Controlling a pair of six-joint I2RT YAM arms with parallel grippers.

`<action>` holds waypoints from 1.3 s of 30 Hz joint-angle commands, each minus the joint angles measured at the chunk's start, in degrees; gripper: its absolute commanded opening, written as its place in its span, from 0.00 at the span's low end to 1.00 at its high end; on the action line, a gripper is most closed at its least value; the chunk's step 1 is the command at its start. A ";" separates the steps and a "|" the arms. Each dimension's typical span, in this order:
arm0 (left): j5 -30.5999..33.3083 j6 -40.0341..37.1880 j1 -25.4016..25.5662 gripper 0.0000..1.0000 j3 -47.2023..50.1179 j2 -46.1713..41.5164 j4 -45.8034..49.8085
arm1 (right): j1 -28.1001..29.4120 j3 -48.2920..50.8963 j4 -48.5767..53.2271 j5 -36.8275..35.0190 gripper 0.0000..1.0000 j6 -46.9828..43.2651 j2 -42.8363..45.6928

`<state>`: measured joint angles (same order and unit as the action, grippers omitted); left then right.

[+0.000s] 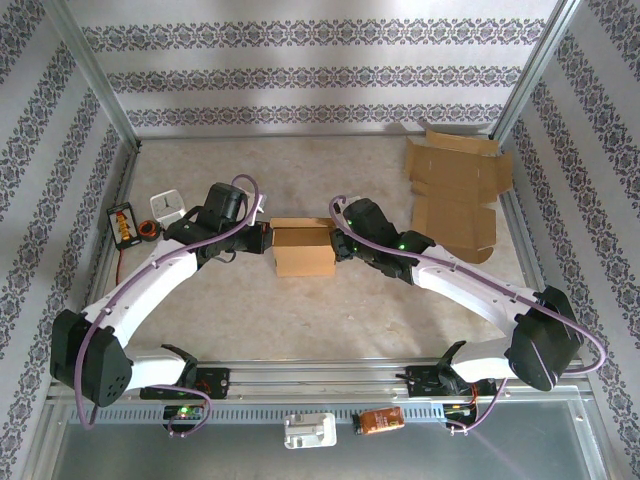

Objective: Fold the paper box

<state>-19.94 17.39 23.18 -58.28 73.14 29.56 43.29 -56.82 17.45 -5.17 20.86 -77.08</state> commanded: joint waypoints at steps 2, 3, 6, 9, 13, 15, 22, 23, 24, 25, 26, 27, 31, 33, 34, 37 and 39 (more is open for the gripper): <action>-3.65 1.49 0.68 0.00 1.54 2.18 3.31 | 1.00 2.29 4.87 1.89 0.12 0.29 -2.17; -3.61 1.51 0.79 0.00 1.50 2.25 3.38 | 1.01 2.17 4.87 1.88 0.12 0.25 -2.42; -3.69 1.42 0.65 0.00 0.74 2.87 4.51 | 1.19 1.55 4.96 2.06 0.13 0.30 -2.94; -5.21 2.21 0.70 0.00 0.55 2.10 3.37 | 1.27 1.36 4.70 1.99 0.13 0.20 -3.12; -5.67 2.65 0.65 0.00 0.14 0.90 2.47 | 1.36 1.29 4.78 1.94 0.13 -0.03 -3.40; -5.91 2.86 0.64 0.00 -0.07 0.60 2.11 | 1.29 1.45 4.78 1.86 0.13 -0.08 -3.29; -9.12 5.45 0.47 0.00 0.62 0.27 -1.96 | 1.36 1.89 4.87 1.58 0.13 -0.29 -3.16; -9.44 5.56 0.38 0.00 0.66 0.18 -2.18 | 1.31 1.93 4.92 1.60 0.13 -0.32 -3.11; -9.50 5.64 0.38 0.00 0.75 0.19 -2.39 | 1.34 1.97 4.96 1.63 0.13 -0.30 -3.07; -9.06 5.43 0.29 0.00 0.83 0.23 -2.18 | 1.32 1.97 4.92 1.62 0.13 -0.35 -2.98; -8.03 4.92 0.24 0.00 0.72 0.42 -1.12 | 1.36 2.06 4.95 1.60 0.13 -0.32 -2.91; -6.81 4.25 0.21 0.00 0.41 0.59 0.05 | 1.36 2.06 4.94 1.63 0.13 -0.30 -2.77; -1.36 1.99 0.25 0.00 0.39 0.97 5.34 | 1.35 2.15 4.96 1.50 0.13 -0.33 -2.63; 0.46 1.81 0.21 0.00 1.03 0.70 6.55 | 1.36 2.21 4.96 1.62 0.13 -0.26 -2.60; 0.91 1.92 0.20 0.00 1.45 0.65 6.82 | 1.35 2.07 4.96 1.57 0.13 -0.25 -2.72; 0.34 2.88 0.20 0.00 2.77 1.03 6.36 | 1.35 1.98 4.91 1.59 0.13 -0.21 -2.72; -1.21 3.50 0.29 0.00 3.62 1.62 5.59 | 1.36 2.08 4.95 1.64 0.13 0.00 -2.75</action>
<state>-20.73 20.23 23.14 -57.54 73.34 30.04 43.64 -56.86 17.10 -6.42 20.86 -77.73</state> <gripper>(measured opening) 0.040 0.127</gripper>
